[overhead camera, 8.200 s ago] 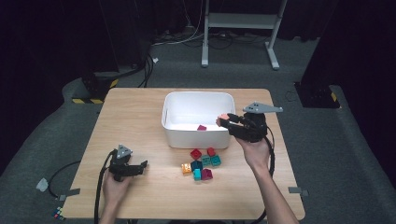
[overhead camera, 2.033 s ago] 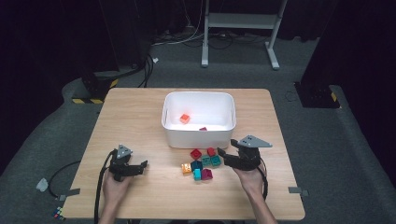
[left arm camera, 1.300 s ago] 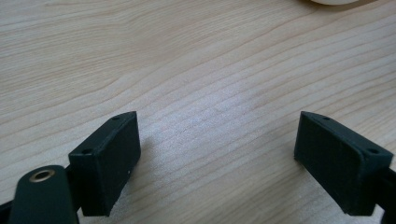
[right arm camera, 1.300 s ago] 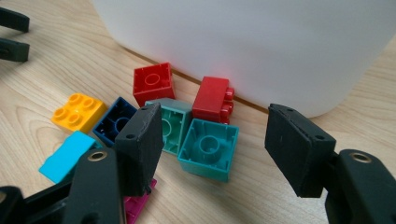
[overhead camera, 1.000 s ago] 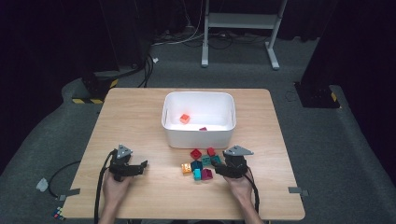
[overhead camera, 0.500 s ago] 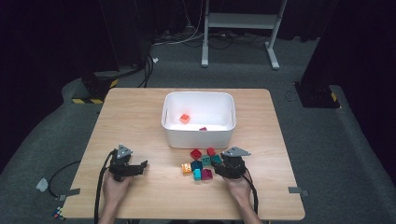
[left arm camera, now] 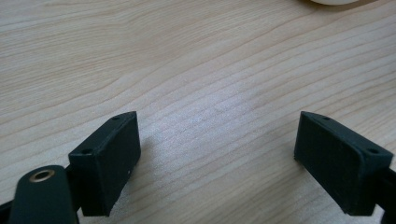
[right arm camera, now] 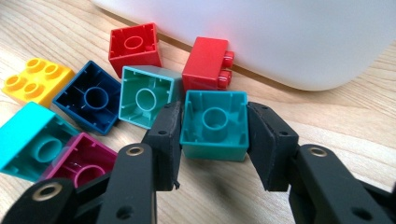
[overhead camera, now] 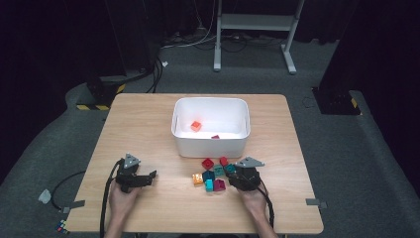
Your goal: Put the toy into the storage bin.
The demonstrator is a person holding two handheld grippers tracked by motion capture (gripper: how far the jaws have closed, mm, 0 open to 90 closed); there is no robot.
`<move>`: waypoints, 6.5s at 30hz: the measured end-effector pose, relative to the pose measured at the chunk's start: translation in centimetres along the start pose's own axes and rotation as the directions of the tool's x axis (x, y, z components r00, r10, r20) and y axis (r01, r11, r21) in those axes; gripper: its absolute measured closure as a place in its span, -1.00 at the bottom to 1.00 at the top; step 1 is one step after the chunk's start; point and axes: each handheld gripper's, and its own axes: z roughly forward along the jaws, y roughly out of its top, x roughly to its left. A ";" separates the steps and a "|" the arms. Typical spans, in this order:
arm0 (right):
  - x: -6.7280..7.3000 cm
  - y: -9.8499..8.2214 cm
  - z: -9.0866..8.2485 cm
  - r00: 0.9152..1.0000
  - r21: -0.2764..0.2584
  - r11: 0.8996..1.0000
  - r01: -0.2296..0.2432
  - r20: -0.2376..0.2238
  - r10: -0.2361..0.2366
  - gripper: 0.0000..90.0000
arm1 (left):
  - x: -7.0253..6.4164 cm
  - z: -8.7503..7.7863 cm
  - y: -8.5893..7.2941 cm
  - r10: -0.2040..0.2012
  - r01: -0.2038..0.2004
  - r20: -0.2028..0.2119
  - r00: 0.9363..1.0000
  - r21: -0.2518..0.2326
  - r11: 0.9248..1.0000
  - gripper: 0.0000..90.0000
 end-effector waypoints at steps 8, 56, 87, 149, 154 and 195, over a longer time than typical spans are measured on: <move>-0.3 -0.2 -0.7 1.000 -0.012 1.000 0.004 0.005 -0.004 0.31 | 0.0 0.0 0.0 0.000 0.000 0.000 1.000 0.000 1.000 -0.68; -1.7 6.5 -7.8 0.982 -0.133 0.990 0.042 -0.176 -0.066 0.32 | 0.0 0.0 0.0 -0.001 0.001 0.000 1.000 0.000 1.000 -0.68; -2.3 12.4 -10.1 0.978 -0.213 0.976 0.040 -0.190 -0.082 0.32 | 0.0 0.0 0.0 0.000 0.000 0.000 1.000 0.000 1.000 -0.68; -2.9 21.0 -3.9 0.995 -0.164 0.986 0.033 -0.083 -0.048 0.31 | 0.0 0.0 0.0 -0.002 0.002 -0.001 1.000 -0.001 1.000 -0.68; -2.8 21.5 -2.9 0.996 -0.148 0.989 0.025 -0.080 -0.037 0.31 | 0.0 0.0 0.0 -0.004 0.004 -0.001 1.000 -0.002 1.000 -0.68; -2.7 21.0 0.2 0.998 -0.065 0.997 0.041 -0.054 -0.045 0.08 | 0.0 0.0 0.0 -0.004 0.004 -0.001 1.000 -0.003 1.000 -0.67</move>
